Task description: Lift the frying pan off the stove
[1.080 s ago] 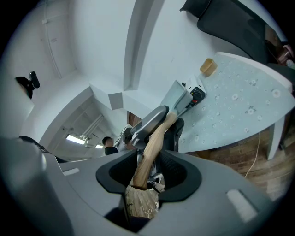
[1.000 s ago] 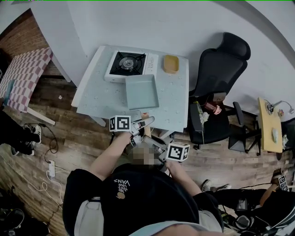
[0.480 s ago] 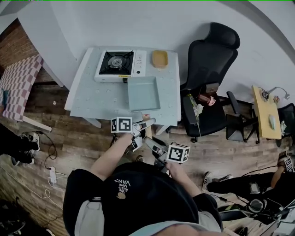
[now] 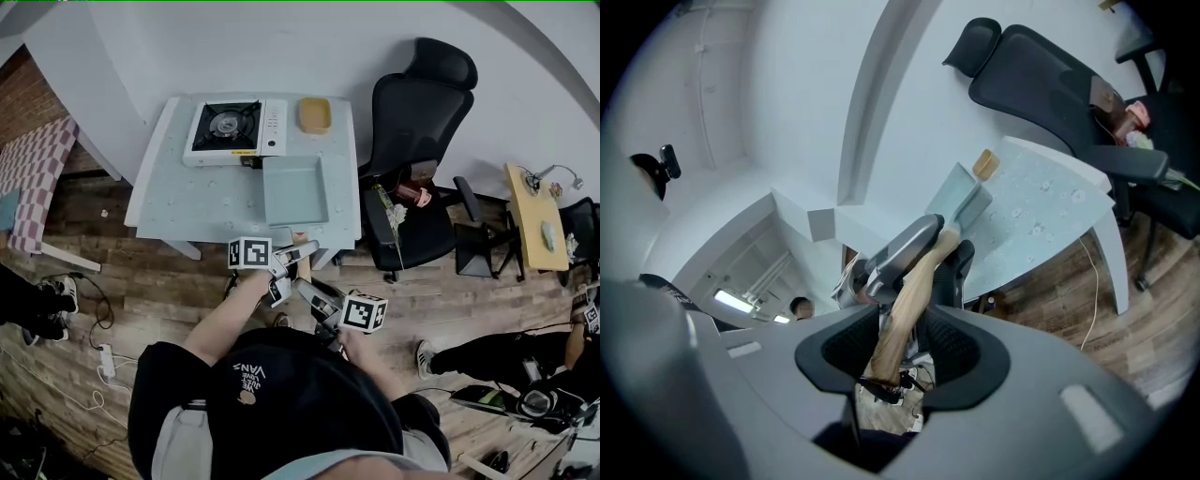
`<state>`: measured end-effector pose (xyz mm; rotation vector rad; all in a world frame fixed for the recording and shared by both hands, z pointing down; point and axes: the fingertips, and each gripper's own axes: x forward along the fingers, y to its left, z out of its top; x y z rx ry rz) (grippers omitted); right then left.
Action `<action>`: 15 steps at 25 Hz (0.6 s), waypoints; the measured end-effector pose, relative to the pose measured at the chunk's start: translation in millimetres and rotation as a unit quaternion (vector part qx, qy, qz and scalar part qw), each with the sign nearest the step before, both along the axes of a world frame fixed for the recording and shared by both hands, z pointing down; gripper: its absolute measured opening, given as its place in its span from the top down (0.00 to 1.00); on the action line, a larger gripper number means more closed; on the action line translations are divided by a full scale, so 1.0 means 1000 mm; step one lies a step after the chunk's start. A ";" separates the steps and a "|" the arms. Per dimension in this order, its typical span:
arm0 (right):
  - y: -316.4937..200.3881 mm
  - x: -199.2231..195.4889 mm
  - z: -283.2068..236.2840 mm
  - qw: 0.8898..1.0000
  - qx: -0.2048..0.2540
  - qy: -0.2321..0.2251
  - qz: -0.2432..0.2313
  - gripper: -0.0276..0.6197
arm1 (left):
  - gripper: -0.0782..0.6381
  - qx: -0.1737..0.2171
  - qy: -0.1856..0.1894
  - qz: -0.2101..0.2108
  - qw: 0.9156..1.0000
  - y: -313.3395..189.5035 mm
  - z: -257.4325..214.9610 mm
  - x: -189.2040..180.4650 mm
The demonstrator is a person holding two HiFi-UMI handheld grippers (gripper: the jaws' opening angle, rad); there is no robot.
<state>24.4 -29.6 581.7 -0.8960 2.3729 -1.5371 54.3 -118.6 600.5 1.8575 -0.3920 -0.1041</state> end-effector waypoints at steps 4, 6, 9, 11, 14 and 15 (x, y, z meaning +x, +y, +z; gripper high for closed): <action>0.000 0.002 -0.003 1.000 0.002 0.004 0.004 0.71 | 0.61 0.002 0.000 0.005 1.000 0.000 -0.003 0.003; 0.000 0.003 -0.002 1.000 0.002 0.009 0.007 0.71 | 0.61 0.002 0.000 0.009 1.000 0.000 -0.003 0.004; -0.001 0.004 -0.001 1.000 0.001 0.012 0.009 0.71 | 0.61 0.001 -0.001 0.013 1.000 0.000 -0.003 0.006; 0.000 0.004 -0.002 1.000 0.003 0.012 0.010 0.71 | 0.61 0.001 0.000 0.014 1.000 0.001 -0.004 0.006; 0.000 0.004 -0.003 1.000 0.007 0.012 0.013 0.71 | 0.61 0.003 0.002 0.016 1.000 0.001 -0.005 0.007; 0.000 0.004 -0.004 1.000 0.007 0.012 0.013 0.71 | 0.61 0.003 0.002 0.016 1.000 0.001 -0.005 0.008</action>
